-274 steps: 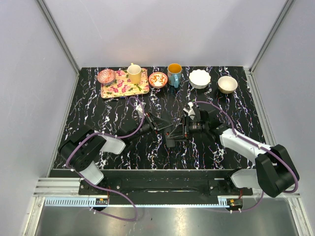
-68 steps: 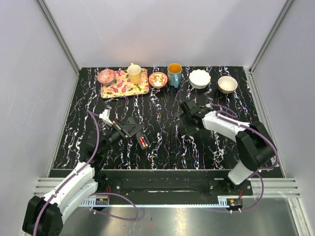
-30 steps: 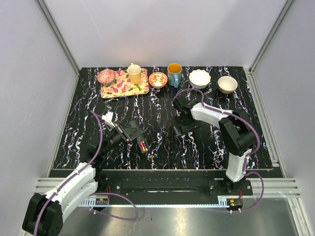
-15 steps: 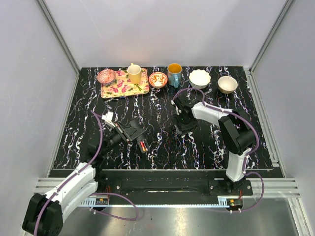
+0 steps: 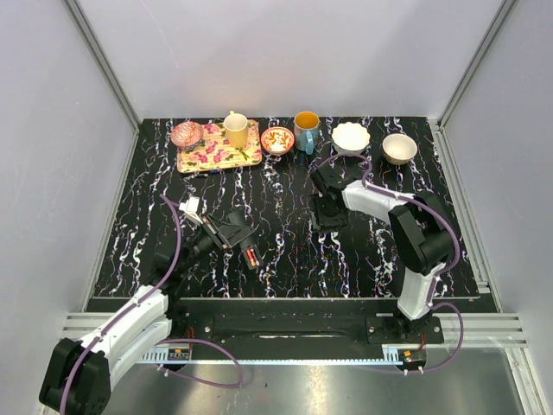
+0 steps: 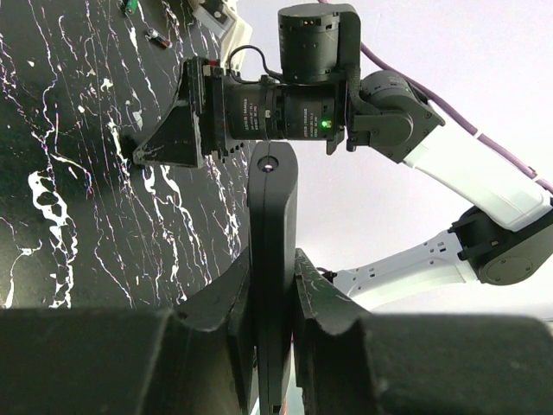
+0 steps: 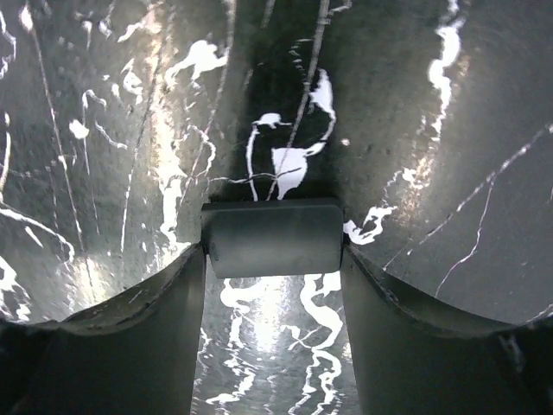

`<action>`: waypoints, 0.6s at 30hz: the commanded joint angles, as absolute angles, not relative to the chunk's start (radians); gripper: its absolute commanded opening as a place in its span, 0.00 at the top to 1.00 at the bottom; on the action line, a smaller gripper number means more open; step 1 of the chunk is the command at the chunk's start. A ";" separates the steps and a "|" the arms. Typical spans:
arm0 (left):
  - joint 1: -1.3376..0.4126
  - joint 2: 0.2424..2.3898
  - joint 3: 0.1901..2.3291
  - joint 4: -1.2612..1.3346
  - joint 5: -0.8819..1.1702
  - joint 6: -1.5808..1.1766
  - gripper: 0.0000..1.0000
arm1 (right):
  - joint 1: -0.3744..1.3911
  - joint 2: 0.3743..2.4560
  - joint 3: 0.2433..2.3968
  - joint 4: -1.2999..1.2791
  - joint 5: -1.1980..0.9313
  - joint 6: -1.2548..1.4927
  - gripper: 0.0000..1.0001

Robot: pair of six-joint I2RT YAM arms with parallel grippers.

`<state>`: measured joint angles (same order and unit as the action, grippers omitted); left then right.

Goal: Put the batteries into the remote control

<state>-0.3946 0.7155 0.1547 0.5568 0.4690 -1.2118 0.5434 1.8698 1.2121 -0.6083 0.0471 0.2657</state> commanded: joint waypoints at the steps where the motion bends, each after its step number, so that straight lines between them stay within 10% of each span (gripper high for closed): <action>1: -0.396 0.706 0.160 0.637 0.494 -1.203 1.00 | 0.535 1.813 1.129 -0.559 0.133 0.645 0.81; 6: -0.397 0.687 0.163 0.621 0.485 -1.206 1.00 | 0.532 1.652 1.005 -0.502 0.215 1.131 0.91; 18: -0.397 0.647 0.158 0.585 0.460 -1.223 1.00 | 0.532 1.710 1.014 -0.627 0.314 1.621 0.63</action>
